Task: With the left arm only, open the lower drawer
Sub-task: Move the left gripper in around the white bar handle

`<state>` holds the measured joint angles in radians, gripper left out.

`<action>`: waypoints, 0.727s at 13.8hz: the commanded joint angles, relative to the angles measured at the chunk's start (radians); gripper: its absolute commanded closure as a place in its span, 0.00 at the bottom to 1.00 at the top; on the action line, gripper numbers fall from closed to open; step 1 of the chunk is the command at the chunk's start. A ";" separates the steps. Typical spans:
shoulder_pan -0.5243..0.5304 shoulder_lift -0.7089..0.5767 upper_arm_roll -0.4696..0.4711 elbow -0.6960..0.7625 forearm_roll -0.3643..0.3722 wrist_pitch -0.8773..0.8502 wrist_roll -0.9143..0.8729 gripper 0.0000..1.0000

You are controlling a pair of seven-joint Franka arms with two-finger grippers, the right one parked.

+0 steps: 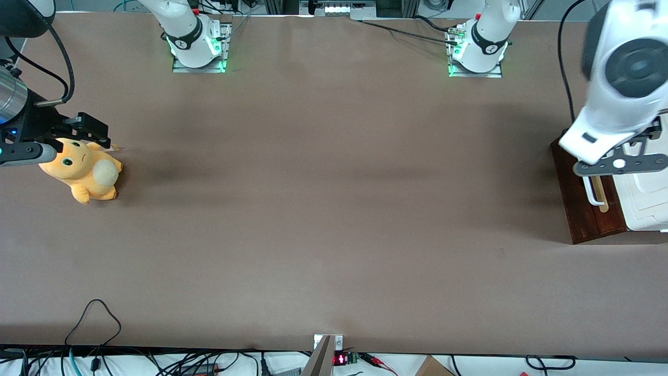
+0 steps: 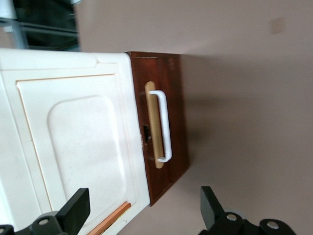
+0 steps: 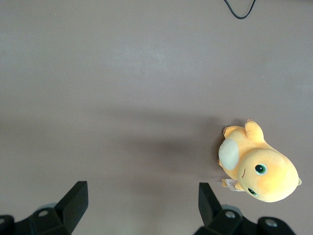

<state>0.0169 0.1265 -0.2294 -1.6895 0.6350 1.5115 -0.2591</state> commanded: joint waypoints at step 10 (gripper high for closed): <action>0.012 0.195 -0.174 -0.430 0.517 -0.120 -0.693 0.01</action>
<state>0.0167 0.2718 -0.3856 -2.0828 1.0835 1.4272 -0.8799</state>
